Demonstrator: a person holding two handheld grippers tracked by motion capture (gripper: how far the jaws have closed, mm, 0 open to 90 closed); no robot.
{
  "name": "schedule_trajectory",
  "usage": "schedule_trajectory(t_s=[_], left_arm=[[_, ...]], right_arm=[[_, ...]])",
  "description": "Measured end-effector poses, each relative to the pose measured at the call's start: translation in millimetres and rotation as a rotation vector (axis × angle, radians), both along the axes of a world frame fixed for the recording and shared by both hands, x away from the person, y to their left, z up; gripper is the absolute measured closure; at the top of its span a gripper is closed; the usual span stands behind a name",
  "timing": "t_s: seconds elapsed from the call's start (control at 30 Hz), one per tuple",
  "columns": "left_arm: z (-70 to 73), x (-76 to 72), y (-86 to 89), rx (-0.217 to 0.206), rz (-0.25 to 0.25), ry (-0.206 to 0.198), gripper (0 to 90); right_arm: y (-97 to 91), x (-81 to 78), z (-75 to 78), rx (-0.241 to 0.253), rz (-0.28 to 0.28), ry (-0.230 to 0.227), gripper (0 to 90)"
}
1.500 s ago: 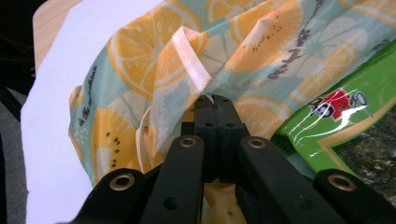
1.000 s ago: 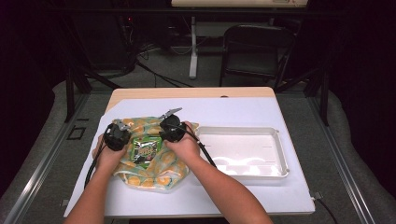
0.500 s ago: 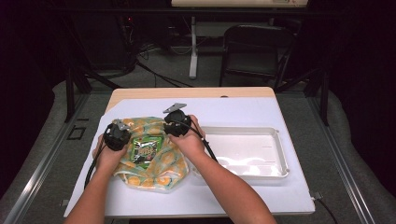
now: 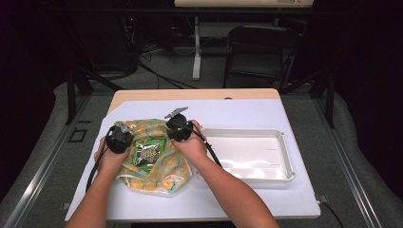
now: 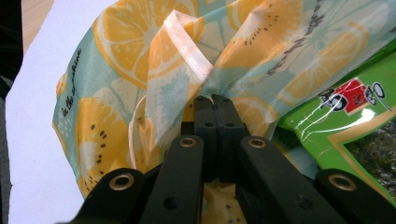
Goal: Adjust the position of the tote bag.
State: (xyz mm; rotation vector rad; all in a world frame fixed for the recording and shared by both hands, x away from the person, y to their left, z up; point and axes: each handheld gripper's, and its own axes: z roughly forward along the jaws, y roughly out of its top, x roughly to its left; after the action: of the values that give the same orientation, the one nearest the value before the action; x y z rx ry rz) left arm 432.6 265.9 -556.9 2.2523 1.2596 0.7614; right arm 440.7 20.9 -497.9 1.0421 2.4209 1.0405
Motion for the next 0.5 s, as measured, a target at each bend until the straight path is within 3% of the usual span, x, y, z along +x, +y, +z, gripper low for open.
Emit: schedule_trajectory(t_s=[0.1,0.33,0.5], left_arm=[[0.2,0.0,0.2,0.0,-0.002,0.003,89.9],[-0.1,-0.2,-0.3,0.002,-0.002,-0.001,90.0],[-0.1,-0.4,-0.4,0.003,-0.001,-0.001,89.9]], right_arm=[[5.7,-4.7,-3.1,0.002,0.025,0.017,69.3],[17.2,-10.3,-18.2,-0.072,0.036,-0.008,59.0],[22.3,-7.3,-30.1,-0.128,0.016,-0.018,60.5]])
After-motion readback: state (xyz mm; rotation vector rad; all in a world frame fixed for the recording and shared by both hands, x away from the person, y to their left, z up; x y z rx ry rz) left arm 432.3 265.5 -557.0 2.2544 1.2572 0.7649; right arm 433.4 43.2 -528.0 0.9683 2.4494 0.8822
